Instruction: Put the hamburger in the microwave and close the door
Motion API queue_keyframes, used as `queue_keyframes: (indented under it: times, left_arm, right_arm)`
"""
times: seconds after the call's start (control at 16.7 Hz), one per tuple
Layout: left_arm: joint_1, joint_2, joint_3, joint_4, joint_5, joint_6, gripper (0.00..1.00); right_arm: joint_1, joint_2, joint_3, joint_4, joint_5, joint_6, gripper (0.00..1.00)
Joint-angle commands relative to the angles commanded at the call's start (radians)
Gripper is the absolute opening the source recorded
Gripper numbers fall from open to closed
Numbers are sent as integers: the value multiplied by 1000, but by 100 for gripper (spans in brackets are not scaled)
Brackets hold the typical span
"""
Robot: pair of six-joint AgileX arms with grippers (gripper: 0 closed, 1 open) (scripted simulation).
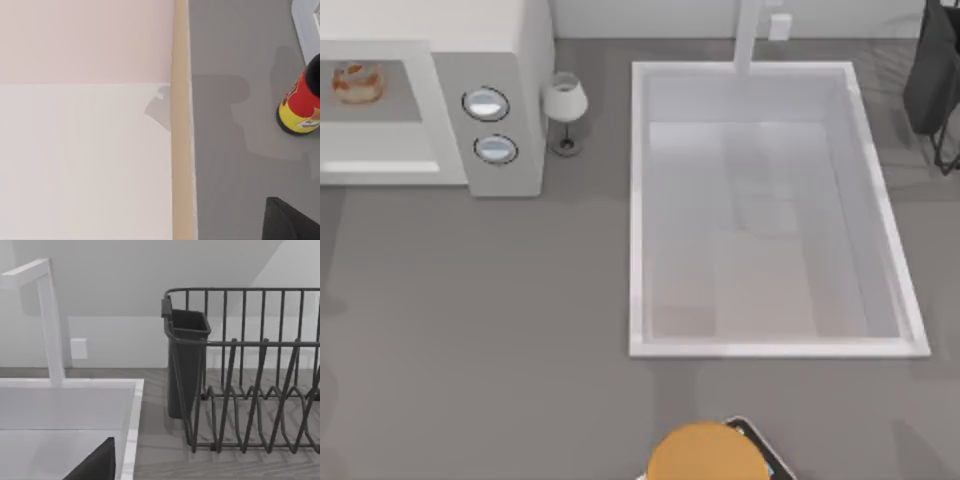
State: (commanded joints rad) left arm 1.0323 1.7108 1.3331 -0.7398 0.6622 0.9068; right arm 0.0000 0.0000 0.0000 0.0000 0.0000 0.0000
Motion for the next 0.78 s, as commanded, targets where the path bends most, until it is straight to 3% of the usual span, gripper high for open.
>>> queue_keyframes:
  times: [0.48, 0.78]
  left_arm:
    - [2, 7, -12, 11, 3, 4, 0]
    - [7, 71, -143, 220, 6, 5, 0]
  right_arm:
    - [0, 0, 0, 0, 0, 0, 100]
    - [0, 0, 0, 0, 0, 0, 100]
